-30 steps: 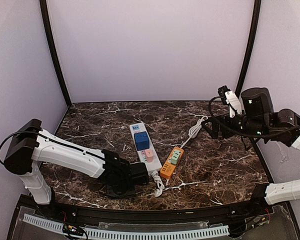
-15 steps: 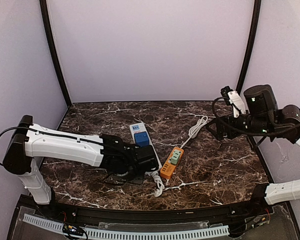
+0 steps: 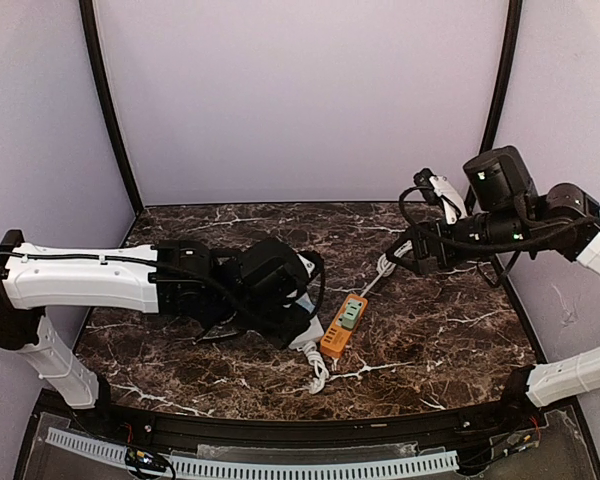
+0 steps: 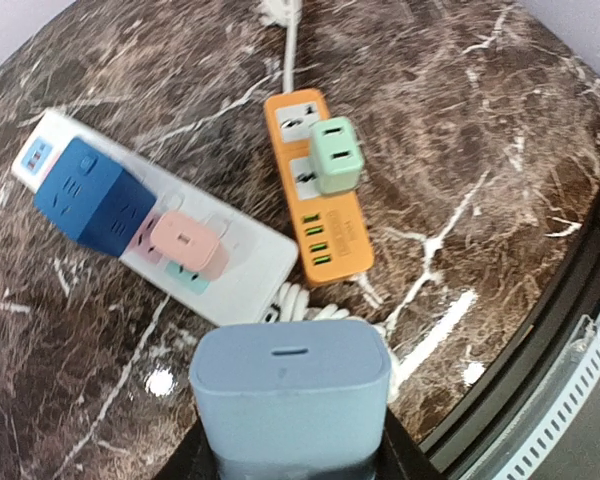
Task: Insert the plug
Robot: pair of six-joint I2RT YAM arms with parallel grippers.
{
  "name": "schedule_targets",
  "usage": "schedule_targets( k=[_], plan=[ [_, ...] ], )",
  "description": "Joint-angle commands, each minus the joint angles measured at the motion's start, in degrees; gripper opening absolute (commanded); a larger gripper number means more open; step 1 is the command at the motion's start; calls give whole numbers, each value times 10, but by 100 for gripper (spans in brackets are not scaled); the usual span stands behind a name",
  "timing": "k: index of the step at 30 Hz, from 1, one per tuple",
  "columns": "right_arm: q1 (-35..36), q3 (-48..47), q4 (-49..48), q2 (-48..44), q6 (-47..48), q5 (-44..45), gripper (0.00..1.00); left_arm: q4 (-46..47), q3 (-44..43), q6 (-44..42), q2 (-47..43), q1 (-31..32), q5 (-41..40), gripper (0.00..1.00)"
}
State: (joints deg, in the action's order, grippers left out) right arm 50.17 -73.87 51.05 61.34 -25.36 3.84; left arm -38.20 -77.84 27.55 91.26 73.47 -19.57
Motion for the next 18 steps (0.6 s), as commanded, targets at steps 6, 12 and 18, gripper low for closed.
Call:
schedule_targets(
  k=[6, 12, 18],
  plan=[
    [-5, -35, 5, 19, -40, -187, 99, 164, 9, -261, -54, 3, 77, 1],
    [-4, -19, -14, 14, -91, -276, 99, 177, -16, -350, -47, 3, 106, 1],
    [-6, -16, -8, 29, -155, -311, 94, 171, -54, -384, -21, 2, 126, 1]
  ],
)
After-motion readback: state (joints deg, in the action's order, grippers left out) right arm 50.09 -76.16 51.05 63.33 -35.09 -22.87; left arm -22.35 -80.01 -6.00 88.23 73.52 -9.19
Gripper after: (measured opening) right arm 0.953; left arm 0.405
